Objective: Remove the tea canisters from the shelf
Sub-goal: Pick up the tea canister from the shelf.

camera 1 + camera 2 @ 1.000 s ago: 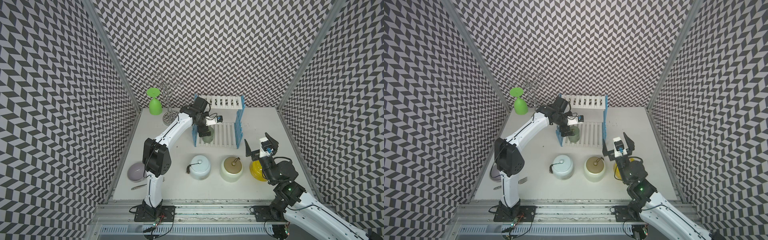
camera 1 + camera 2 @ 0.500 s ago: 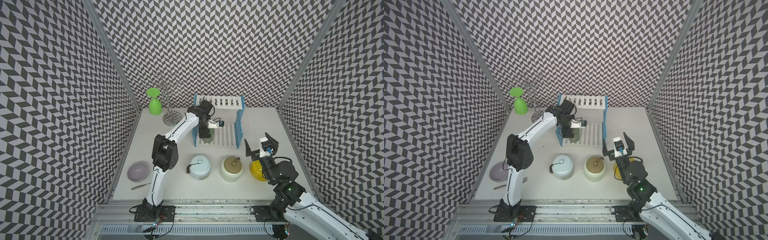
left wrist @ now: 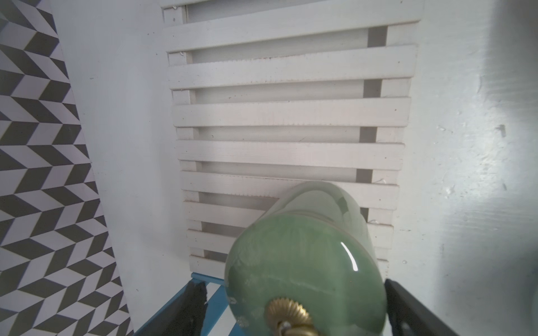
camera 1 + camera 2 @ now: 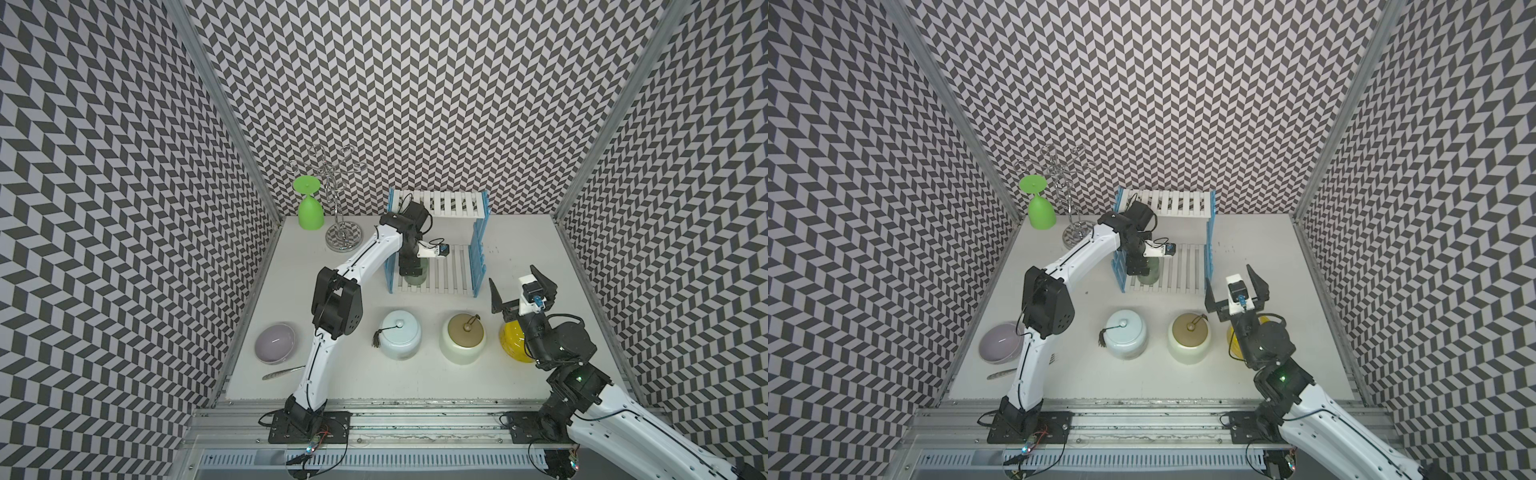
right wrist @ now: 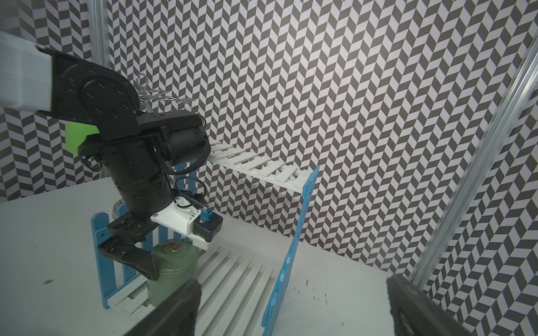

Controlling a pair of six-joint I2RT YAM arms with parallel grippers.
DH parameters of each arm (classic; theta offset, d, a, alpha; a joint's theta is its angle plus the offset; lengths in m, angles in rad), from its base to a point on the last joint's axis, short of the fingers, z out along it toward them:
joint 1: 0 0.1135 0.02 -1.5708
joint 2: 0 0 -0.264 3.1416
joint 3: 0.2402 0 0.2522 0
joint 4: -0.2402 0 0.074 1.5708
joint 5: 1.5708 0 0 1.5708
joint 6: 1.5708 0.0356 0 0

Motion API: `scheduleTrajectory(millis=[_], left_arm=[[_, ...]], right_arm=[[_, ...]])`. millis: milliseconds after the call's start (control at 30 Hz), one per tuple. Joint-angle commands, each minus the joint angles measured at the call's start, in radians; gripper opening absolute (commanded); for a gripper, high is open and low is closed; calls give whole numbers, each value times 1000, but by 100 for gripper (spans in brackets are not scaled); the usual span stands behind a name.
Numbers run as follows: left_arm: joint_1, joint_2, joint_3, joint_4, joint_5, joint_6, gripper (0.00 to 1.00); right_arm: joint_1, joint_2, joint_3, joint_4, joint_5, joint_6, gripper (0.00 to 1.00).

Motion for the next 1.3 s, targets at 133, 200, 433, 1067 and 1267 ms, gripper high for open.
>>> scheduleTrajectory(millis=[133,200,433,1067,1267], left_arm=[[-5,80,13,-103,33,1,96],[-5,90,13,-107,35,-1,96],[-8,102,2,-123,28,-2,91],[-33,32,26,-138,27,-5,33],[-48,-39,67,-154,59,-12,23]], right_arm=[[-3,-14,-9,48,6,-2,100],[-3,-14,-9,48,5,-2,100],[-3,-13,-9,48,6,-3,100],[-3,-16,-11,50,6,-3,100],[-3,-14,-11,50,8,-2,100]])
